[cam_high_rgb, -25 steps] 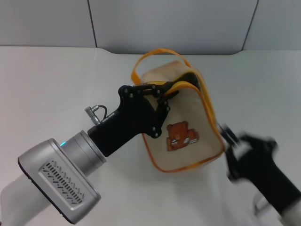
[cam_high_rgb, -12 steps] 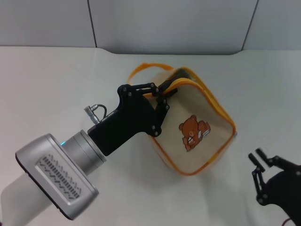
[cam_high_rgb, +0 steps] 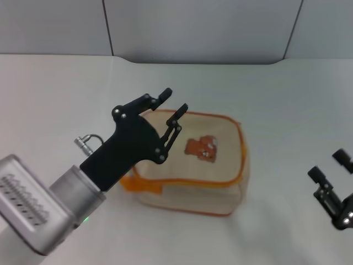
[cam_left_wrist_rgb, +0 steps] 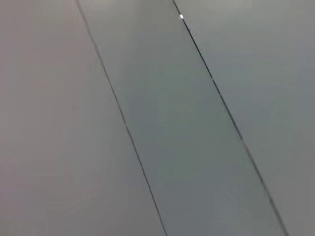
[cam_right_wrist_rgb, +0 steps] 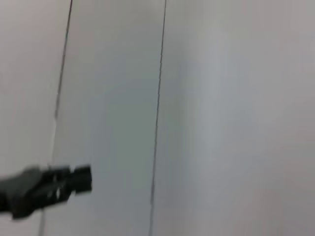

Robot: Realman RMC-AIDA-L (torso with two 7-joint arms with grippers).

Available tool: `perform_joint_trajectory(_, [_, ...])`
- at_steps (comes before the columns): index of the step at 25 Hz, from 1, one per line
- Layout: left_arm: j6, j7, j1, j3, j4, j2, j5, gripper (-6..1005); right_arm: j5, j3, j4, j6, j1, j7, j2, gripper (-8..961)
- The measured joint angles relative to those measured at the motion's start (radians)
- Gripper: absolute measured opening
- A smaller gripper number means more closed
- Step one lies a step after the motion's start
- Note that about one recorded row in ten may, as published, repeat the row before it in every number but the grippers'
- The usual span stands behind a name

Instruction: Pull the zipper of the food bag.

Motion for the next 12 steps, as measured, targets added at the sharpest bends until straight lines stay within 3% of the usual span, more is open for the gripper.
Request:
perform_joint_trajectory(6, [0.165, -0.350, -0.026, 0.003, 0.160, 0.019, 0.130, 383, -0.039, -0.044, -0.181, -0.108, 0.085, 0.319, -0.001, 573])
perform_joint_trajectory(9, [0.215, -0.462, -0.049, 0.008, 0.226, 0.032, 0.201, 519, -0.056, -0.106, -0.293, -0.147, 0.134, 0.507, -0.003, 789])
perform_joint_trajectory(11, [0.283, -0.642, -0.093, 0.036, 0.367, 0.052, 0.352, 605, -0.057, -0.178, -0.360, -0.167, 0.162, 0.597, -0.005, 800])
perform_joint_trajectory(12, [0.295, -0.663, -0.095, 0.043, 0.384, 0.053, 0.364, 646, -0.057, -0.221, -0.389, -0.179, 0.176, 0.638, -0.009, 805])
